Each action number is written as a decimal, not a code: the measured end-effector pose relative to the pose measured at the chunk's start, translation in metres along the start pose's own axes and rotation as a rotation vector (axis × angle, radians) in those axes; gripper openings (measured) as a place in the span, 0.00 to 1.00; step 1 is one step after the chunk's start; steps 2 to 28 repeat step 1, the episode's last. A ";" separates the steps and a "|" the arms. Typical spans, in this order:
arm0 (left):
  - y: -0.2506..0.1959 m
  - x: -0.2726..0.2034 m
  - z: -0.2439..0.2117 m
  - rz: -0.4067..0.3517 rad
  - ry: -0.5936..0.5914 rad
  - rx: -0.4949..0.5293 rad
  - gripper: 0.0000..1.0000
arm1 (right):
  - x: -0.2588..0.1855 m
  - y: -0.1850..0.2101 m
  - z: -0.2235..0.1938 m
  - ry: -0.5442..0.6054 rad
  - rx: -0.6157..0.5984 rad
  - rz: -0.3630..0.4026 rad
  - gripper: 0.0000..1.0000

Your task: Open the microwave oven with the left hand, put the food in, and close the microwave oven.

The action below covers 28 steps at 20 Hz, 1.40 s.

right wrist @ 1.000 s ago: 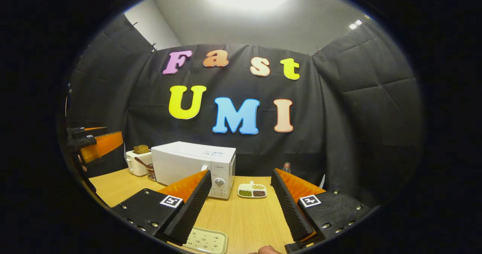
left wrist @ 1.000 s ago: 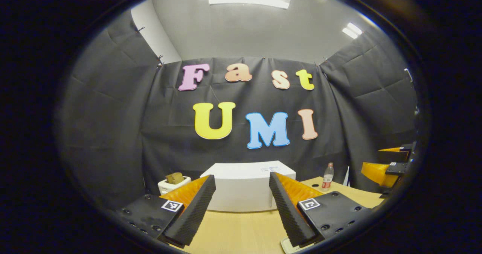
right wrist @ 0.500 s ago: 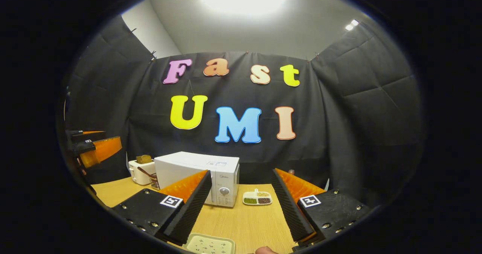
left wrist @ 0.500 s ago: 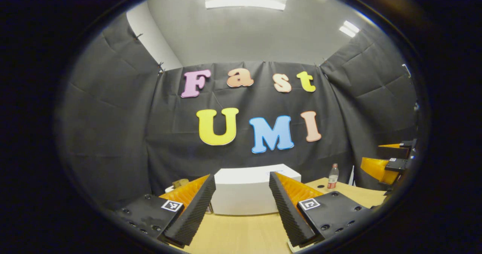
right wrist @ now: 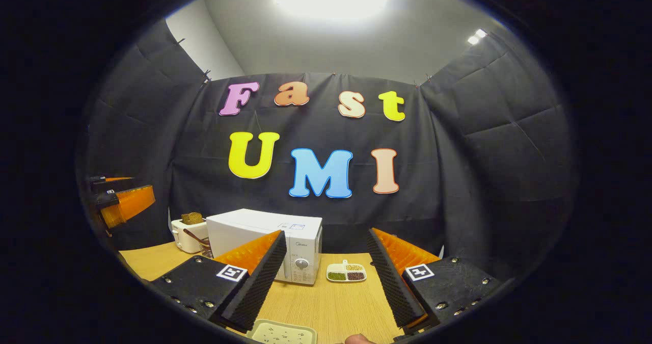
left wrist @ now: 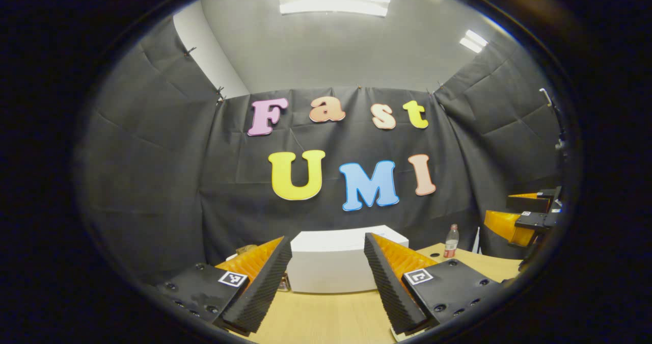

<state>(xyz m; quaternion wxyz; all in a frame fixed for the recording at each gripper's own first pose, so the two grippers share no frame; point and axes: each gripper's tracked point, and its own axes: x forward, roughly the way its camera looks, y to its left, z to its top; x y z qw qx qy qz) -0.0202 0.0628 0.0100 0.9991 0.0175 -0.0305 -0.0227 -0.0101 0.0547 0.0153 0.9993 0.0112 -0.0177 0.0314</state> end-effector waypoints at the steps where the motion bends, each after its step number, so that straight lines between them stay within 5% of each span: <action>1: -0.001 0.001 0.000 -0.003 -0.001 -0.010 0.96 | 0.001 -0.001 0.000 -0.003 -0.005 -0.005 0.97; 28: -0.001 0.001 0.000 -0.003 -0.001 -0.010 0.96 | 0.001 -0.001 0.000 -0.003 -0.005 -0.005 0.97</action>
